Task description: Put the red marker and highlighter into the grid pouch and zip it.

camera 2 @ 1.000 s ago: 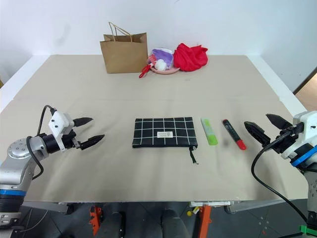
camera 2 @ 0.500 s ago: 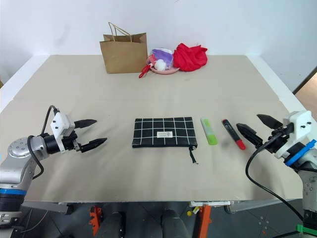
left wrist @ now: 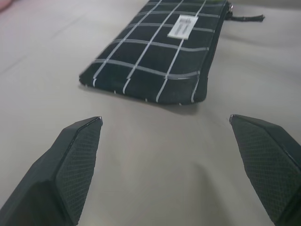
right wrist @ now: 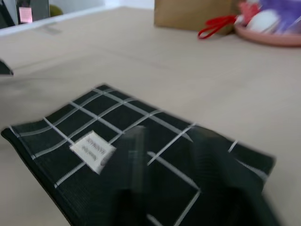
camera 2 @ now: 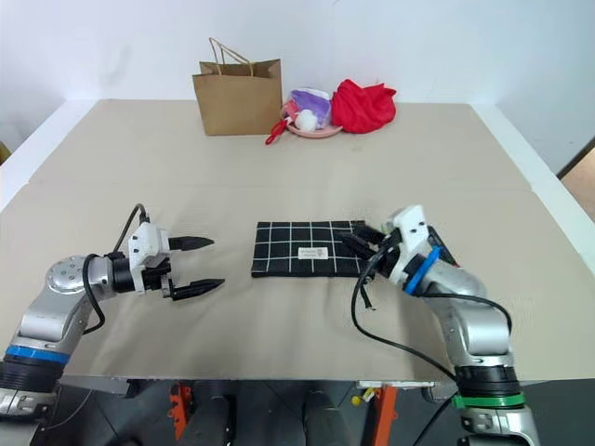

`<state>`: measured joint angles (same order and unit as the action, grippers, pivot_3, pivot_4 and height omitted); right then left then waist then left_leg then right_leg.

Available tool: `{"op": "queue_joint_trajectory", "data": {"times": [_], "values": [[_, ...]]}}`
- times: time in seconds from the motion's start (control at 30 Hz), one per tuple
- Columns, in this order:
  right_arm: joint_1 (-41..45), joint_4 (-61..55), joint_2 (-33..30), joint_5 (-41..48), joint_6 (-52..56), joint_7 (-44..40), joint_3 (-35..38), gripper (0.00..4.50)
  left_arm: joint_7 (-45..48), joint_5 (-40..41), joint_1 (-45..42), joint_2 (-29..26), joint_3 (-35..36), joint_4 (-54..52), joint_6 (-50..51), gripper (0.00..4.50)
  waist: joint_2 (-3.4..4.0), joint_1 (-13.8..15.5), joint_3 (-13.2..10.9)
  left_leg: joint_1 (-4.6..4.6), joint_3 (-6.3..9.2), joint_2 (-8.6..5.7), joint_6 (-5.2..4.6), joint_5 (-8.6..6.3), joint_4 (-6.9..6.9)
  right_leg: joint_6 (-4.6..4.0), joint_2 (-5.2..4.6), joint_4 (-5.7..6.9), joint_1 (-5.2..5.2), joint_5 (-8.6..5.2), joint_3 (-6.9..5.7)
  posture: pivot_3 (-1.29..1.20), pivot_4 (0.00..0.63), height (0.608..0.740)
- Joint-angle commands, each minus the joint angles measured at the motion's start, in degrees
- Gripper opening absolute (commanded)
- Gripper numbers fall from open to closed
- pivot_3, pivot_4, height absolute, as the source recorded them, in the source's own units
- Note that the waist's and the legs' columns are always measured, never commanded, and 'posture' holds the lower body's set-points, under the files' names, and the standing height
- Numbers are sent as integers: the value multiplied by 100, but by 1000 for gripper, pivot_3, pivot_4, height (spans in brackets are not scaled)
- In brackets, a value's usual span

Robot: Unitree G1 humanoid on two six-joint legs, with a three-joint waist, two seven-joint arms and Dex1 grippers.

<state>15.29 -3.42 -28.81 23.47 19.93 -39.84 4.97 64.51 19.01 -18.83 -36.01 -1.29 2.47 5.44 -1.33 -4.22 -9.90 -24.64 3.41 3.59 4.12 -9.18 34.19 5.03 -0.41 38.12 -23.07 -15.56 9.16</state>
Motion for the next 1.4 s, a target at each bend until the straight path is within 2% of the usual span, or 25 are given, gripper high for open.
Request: {"op": "queue_joint_trajectory", "data": {"times": [0.03,0.13,0.3,0.43,0.63,1.13,1.23,1.33,1.37,1.4], "values": [[-85,321,137,-360,-327,319,10,77,39,-81,-73,56,-60,-7,-250,4500,0,-2,0,0,0,0,0,0,0,0,0,0,0,0,0,0,150,740],[-128,575,251,-526,-457,520,41,77,48,-112,-85,78,-103,5,-323,4500,0,-9,0,4,0,1,-1,0,1,-2,1,3,0,2,0,0,150,740],[-339,699,257,-808,-816,372,-195,77,-12,-289,-179,103,-152,184,-557,4500,-2,-11,2,14,0,1,-1,1,3,-2,1,3,9,8,0,0,150,740],[-283,798,328,-927,-1069,334,-239,77,-63,-727,-383,212,-293,758,-1434,4500,-6,-10,5,20,0,1,-1,1,10,-1,1,3,20,8,0,0,150,740],[-194,842,356,-980,-1267,251,-305,77,110,-991,-852,534,-577,1725,-2203,4500,-7,-19,5,23,0,1,-1,1,12,0,3,3,22,12,0,0,150,740],[-336,596,358,-1006,-1358,216,-263,77,790,-1205,-2051,1266,-1034,3615,-3010,4500,-6,-33,5,18,7,1,-1,1,10,6,8,4,22,10,0,0,150,740],[-378,528,342,-993,-1340,219,-243,0,1032,-1204,-2126,1318,-1076,3793,-3108,3647,-6,-35,5,18,7,0,-2,1,10,6,8,4,22,10,0,0,150,740],[-409,485,326,-988,-1338,214,-230,0,1127,-1236,-2195,1382,-1083,3941,-3218,2248,-6,-29,5,18,9,0,-2,1,11,6,8,4,22,10,-1,0,150,740],[-415,475,320,-985,-1337,206,-229,0,1157,-1259,-2220,1401,-1098,3985,-3238,1580,-6,-29,4,17,9,0,-1,1,11,6,8,4,23,10,-1,0,150,740],[-419,467,312,-987,-1340,194,-233,0,1202,-1280,-2239,1413,-1117,4022,-3263,1195,-6,-28,4,17,9,0,-2,1,12,6,8,4,23,10,-1,0,150,740]]}}
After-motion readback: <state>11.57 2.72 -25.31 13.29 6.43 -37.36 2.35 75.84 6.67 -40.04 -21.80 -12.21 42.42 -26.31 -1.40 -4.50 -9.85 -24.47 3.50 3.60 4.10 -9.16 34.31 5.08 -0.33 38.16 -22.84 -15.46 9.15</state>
